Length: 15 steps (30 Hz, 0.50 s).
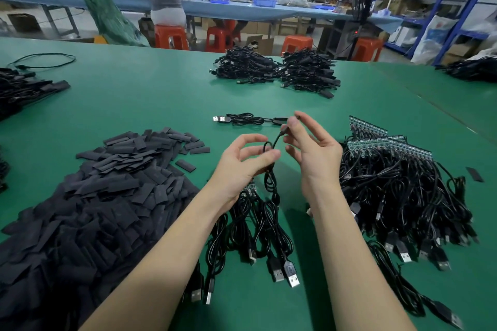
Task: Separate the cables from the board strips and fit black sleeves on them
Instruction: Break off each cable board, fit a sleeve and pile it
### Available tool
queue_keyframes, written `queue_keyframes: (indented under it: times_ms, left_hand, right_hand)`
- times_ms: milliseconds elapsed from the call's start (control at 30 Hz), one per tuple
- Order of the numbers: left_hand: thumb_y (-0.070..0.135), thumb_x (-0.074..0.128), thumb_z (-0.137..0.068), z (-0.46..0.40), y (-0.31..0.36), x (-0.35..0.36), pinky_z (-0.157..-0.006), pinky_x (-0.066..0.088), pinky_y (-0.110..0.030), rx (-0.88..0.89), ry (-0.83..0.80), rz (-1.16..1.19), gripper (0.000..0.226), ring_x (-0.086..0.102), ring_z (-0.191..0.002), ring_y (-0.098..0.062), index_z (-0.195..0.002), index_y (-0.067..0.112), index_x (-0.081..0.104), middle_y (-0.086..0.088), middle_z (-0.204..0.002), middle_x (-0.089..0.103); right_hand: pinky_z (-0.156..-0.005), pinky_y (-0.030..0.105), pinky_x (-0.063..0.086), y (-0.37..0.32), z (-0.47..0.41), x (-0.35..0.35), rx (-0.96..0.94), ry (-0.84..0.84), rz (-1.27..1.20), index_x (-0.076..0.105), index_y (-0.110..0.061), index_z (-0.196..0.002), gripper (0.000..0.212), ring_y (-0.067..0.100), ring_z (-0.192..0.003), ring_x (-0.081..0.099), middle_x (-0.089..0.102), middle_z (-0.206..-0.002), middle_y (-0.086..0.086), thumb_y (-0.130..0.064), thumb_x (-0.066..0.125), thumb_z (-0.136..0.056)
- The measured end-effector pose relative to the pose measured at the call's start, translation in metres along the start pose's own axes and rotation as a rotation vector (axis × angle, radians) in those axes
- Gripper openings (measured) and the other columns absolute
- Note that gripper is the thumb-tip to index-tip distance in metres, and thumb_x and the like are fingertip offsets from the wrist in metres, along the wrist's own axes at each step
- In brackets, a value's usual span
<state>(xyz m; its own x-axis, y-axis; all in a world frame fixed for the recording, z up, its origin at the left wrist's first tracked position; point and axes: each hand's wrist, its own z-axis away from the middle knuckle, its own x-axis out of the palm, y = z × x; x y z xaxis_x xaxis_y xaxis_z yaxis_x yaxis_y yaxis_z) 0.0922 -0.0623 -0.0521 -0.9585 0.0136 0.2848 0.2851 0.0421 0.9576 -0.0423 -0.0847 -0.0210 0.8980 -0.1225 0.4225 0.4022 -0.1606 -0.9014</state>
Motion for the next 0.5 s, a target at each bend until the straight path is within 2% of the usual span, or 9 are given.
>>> queue_keyframes:
  times_ms: [133,200,267,333,367,433,500]
  left_hand:
    - [0.015,0.083,-0.081,0.001,-0.001,0.005,-0.076,0.054,-0.017,0.079,0.007,-0.232,0.028,0.073,-0.083,-0.009,-0.102,0.024,0.068,0.001,-0.096,0.074]
    - [0.018,0.084,-0.081,-0.001,0.003,0.009,-0.078,0.056,-0.020,0.125,0.044,-0.289,0.030,0.073,-0.086,-0.010,-0.102,0.027,0.065,0.003,-0.095,0.074]
    - [0.023,0.084,-0.080,-0.009,0.010,0.010,-0.076,0.055,-0.017,0.212,0.105,-0.422,0.032,0.071,-0.083,-0.004,-0.101,0.029,0.060,0.006,-0.094,0.072]
    - [0.022,0.082,-0.081,-0.027,0.021,0.009,-0.073,0.054,-0.014,0.344,0.156,-0.608,0.029,0.068,-0.079,-0.001,-0.097,0.024,0.057,0.007,-0.092,0.068]
    - [0.020,0.081,-0.082,-0.040,0.027,0.007,-0.073,0.055,-0.016,0.405,0.169,-0.729,0.028,0.067,-0.079,-0.004,-0.097,0.020,0.057,0.006,-0.091,0.067]
    - [0.016,0.076,-0.085,-0.071,0.036,0.005,-0.078,0.055,-0.033,0.469,0.156,-1.038,0.025,0.066,-0.085,-0.019,-0.099,0.014,0.056,0.000,-0.091,0.067]
    - [0.016,0.069,-0.087,-0.102,0.040,-0.001,-0.077,0.048,-0.036,0.464,0.143,-1.385,0.024,0.062,-0.094,-0.029,-0.104,0.014,0.052,-0.004,-0.099,0.067]
  right_hand:
    - [-0.059,0.022,0.053,-0.011,-0.006,-0.011,-0.040,0.062,0.028,0.075,-0.021,-0.113,0.024,0.012,-0.065,0.065,0.078,-0.084,0.004,-0.019,0.078,-0.089]
    - [-0.058,0.022,0.054,-0.013,-0.009,-0.016,-0.034,0.043,0.089,0.065,-0.026,-0.127,0.037,0.013,-0.065,0.067,0.079,-0.086,-0.001,-0.028,0.076,-0.091]
    - [-0.057,0.023,0.056,-0.016,-0.012,-0.019,-0.010,0.045,0.147,0.051,-0.032,-0.133,0.044,0.014,-0.064,0.069,0.079,-0.088,-0.006,-0.037,0.071,-0.094]
    - [-0.053,0.023,0.055,-0.018,-0.015,-0.020,0.028,0.065,0.191,0.053,-0.027,-0.125,0.032,0.014,-0.061,0.068,0.079,-0.090,-0.002,-0.040,0.065,-0.098]
    - [-0.050,0.023,0.053,-0.018,-0.015,-0.020,0.055,0.059,0.219,0.058,-0.023,-0.118,0.025,0.014,-0.058,0.066,0.078,-0.090,0.000,-0.040,0.062,-0.100]
    - [-0.047,0.021,0.049,-0.015,-0.015,-0.018,0.084,-0.001,0.349,0.067,-0.017,-0.103,0.022,0.012,-0.054,0.064,0.078,-0.084,0.000,-0.037,0.060,-0.101]
    - [-0.050,0.022,0.049,-0.007,-0.014,-0.018,0.067,-0.085,0.548,0.070,-0.019,-0.095,0.020,0.011,-0.056,0.065,0.078,-0.078,-0.005,-0.037,0.063,-0.098]
